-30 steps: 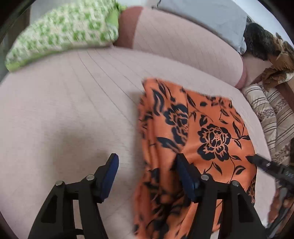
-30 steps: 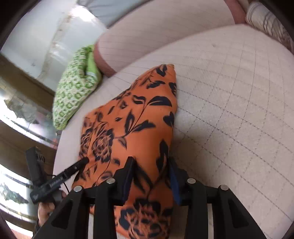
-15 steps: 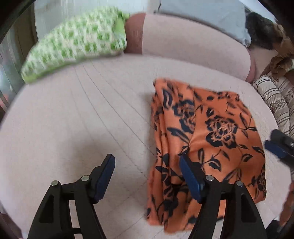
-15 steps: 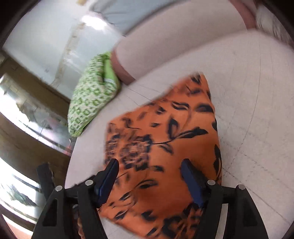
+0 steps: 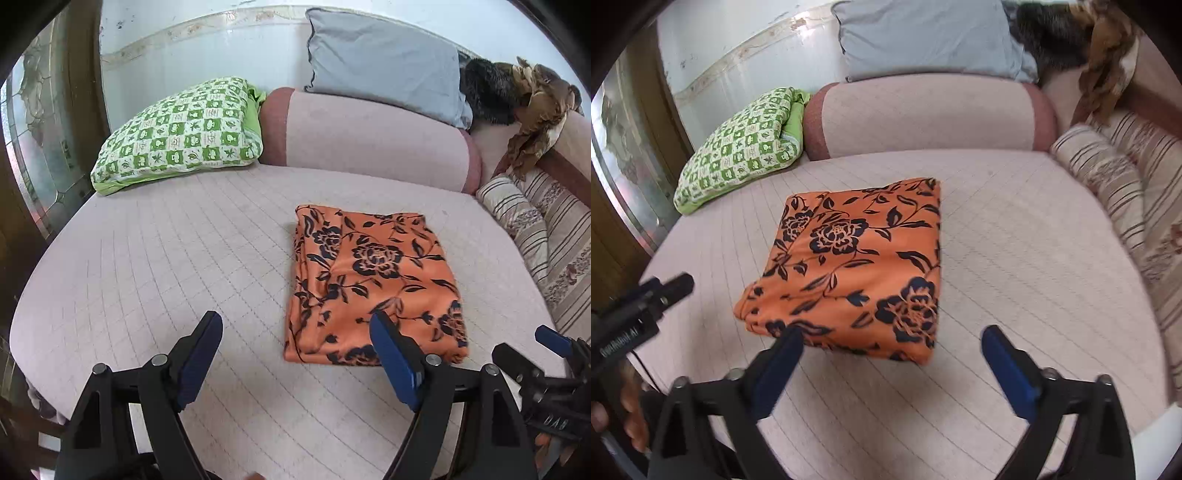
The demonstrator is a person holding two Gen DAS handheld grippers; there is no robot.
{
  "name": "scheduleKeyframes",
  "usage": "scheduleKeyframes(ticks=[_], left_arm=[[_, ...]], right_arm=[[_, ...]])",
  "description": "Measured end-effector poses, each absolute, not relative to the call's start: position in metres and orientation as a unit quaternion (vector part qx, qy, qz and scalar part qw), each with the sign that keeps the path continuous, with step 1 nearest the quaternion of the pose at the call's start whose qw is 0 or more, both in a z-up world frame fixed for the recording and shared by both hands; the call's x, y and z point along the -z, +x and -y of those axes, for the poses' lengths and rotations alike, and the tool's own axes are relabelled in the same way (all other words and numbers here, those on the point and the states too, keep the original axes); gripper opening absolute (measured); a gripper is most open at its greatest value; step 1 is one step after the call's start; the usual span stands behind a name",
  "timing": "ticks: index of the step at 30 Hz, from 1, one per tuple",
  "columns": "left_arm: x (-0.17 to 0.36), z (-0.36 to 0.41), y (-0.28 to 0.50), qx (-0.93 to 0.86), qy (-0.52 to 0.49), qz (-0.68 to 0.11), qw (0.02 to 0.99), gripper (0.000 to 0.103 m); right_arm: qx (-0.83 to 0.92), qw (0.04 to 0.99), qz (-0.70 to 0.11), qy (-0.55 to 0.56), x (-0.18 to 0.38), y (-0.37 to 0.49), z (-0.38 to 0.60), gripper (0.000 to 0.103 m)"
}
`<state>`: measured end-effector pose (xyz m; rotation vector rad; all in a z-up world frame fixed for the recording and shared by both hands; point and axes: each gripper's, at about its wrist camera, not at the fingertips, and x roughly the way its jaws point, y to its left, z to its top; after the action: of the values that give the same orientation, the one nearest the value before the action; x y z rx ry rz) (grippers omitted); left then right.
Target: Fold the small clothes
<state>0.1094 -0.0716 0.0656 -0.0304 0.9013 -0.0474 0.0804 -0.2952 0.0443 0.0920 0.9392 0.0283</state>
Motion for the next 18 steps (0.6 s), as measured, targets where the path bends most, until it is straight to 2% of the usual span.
scheduleKeyframes(ticks=[7,18], left_arm=[[-0.08,0.081,0.091,0.032,-0.012,-0.432,0.901,0.084],[-0.088,0.098,0.088,0.029,0.022,-0.428,0.903,0.084]], right_arm=[[0.001,0.898,-0.439,0.003,-0.071,0.063,0.291,0.102],[-0.001,0.892,-0.453,-0.015,-0.073,0.064,0.287,0.102]])
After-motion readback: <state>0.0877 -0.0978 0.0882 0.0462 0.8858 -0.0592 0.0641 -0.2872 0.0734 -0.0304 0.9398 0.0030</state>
